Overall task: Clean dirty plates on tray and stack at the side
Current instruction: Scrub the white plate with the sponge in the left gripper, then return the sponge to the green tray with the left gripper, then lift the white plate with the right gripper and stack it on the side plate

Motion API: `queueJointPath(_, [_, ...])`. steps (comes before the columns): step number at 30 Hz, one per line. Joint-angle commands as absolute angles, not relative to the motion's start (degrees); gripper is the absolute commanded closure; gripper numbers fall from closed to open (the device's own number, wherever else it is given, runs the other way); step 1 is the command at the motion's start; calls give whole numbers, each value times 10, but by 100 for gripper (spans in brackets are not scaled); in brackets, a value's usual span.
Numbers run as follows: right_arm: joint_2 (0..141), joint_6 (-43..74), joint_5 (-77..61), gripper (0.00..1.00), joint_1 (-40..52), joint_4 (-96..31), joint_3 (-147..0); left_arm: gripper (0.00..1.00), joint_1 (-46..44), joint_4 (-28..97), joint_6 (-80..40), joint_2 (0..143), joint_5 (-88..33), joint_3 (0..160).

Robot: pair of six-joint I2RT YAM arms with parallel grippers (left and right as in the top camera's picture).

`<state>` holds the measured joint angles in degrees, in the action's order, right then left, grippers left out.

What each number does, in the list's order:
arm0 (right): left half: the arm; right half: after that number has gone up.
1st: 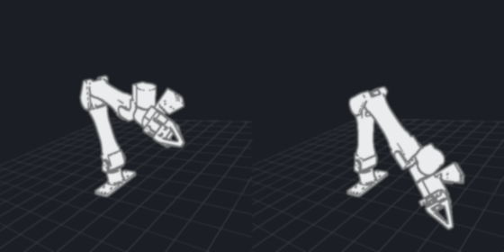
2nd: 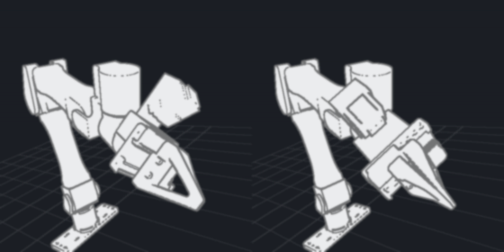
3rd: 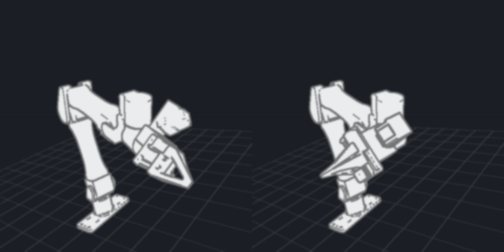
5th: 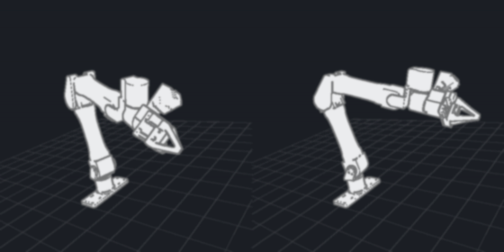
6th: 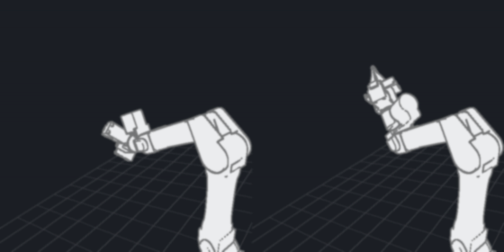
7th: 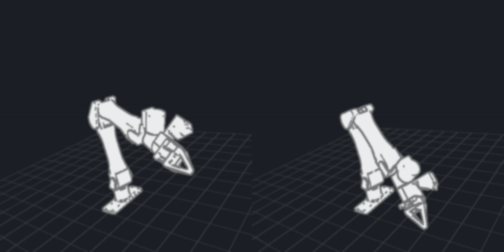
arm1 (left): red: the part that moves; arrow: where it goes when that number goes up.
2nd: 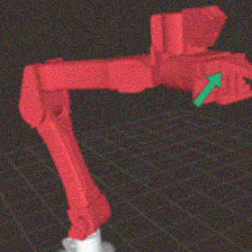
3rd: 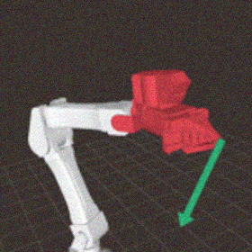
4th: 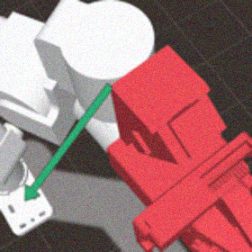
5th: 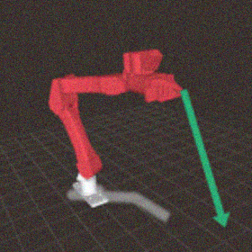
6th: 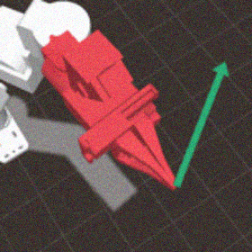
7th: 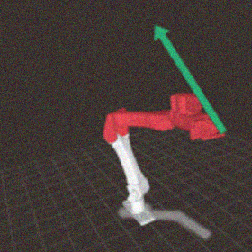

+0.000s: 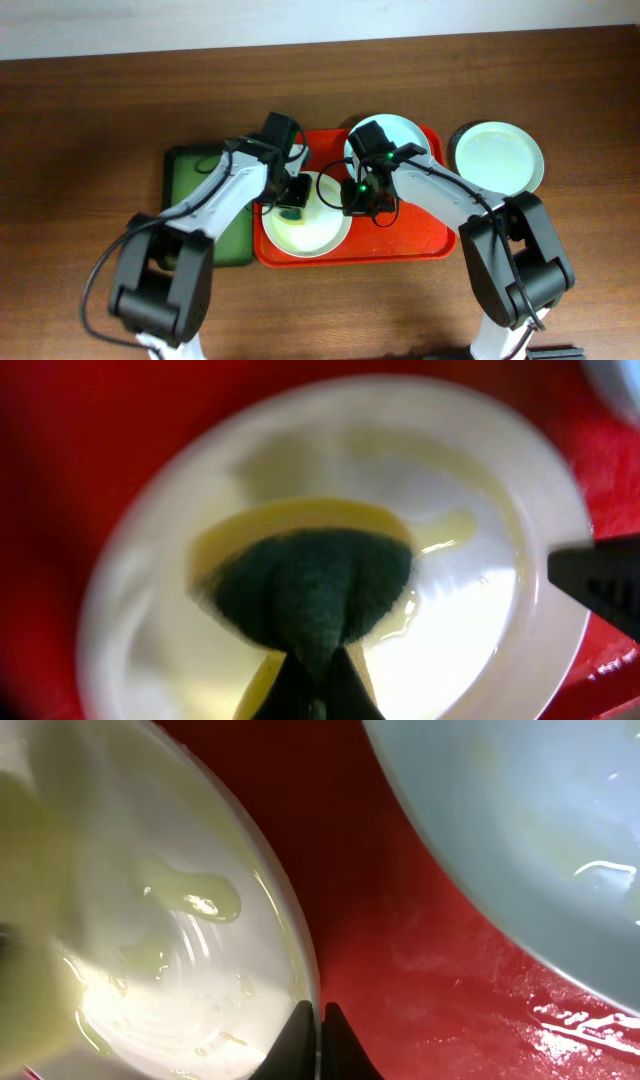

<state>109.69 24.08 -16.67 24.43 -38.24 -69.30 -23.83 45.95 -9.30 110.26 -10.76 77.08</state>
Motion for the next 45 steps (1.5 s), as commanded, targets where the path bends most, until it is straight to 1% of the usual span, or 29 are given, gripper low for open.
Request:
queueJointPath(1, [1094,245,-174,95,247,-381,-694,100,-237,461,-113,1069,1,778])
queueJointPath(3, [1094,245,-174,95,247,-381,-694,100,-239,429,-113,1099,-3,746])
queueJointPath(5, [1094,245,-174,95,247,-381,-694,100,-255,425,-113,1138,-3,734])
queueJointPath(7, [1094,245,-174,95,247,-381,-694,100,-271,425,-112,1161,-57,733])
queueJointPath(8, [1094,245,-174,95,247,-381,-694,100,-275,434,-104,1157,-117,734])
queueJointPath(9, [1094,245,-174,96,247,-381,-694,100,-276,443,-104,1151,-147,736])
queueJointPath(10, [1094,245,-174,95,247,-381,-694,100,-274,451,-82,1129,-214,742])
queueJointPath(11, [1094,245,-174,95,247,-381,-694,100,-262,464,-78,1093,-249,759])
queueJointPath(13, [1094,245,-174,95,247,-381,-694,100,-233,479,-79,1039,-228,778])
queueJointPath(14, [1094,245,-174,94,247,-381,-694,100,-195,488,-79,992,-187,782])
queueJointPath(15, [1094,245,-174,86,247,-381,-694,100,-156,501,-79,961,-126,782])
queueJointPath(16, [1094,245,-174,82,247,-381,-694,100,-131,514,-79,951,-87,782])
queueJointPath(18, [1094,245,-174,54,247,-381,-694,100,-77,545,-79,956,8,774])
queueJointPath(19, [1094,245,-174,47,247,-381,-694,100,-60,543,-79,961,16,761])
queueJointPath(21, [1094,245,-174,46,247,-381,-694,100,-42,519,-79,976,23,726])
queueJointPath(24, [1094,245,-171,47,247,-369,-676,100,-41,441,-79,1014,28,662])
queueJointPath(25, [1094,245,-172,49,247,-362,-669,100,-41,429,-79,1031,28,655])
queueJointPath(26, [1094,245,-172,55,248,-359,-667,85,-41,429,-79,1034,28,655])
queueJointPath(27, [1094,245,-172,62,248,-357,-667,50,-41,429,-79,1034,27,655])
queueJointPath(28, [1094,245,-172,87,248,-357,-667,31,-41,430,-78,1034,12,661])
queueJointPath(29, [1094,245,-172,96,248,-357,-668,22,-41,438,-78,1029,-7,675])
queueJointPath(30, [1094,245,-173,96,248,-351,-670,19,-41,456,-79,1017,-20,693])
queueJointPath(31, [1086,244,-178,96,246,-361,-686,18,-41,477,-79,991,-24,719])
queueJointPath(33, [1045,243,-178,96,246,-394,-719,9,-41,489,-79,908,-23,759])
queueJointPath(34, [1020,243,-174,96,246,-397,-725,1,-41,489,-79,856,-21,760])
queueJointPath(37, [981,255,-172,96,243,-403,-734,1,-41,489,-79,742,-15,760])
queueJointPath(40, [981,291,-173,96,244,-400,-740,1,-41,508,-79,699,-15,760])
queueJointPath(42, [983,308,-142,96,252,-390,-755,1,-41,509,-79,667,-15,760])
queueJointPath(45, [1000,340,-100,96,293,-326,-764,1,-41,521,-79,619,-15,760])
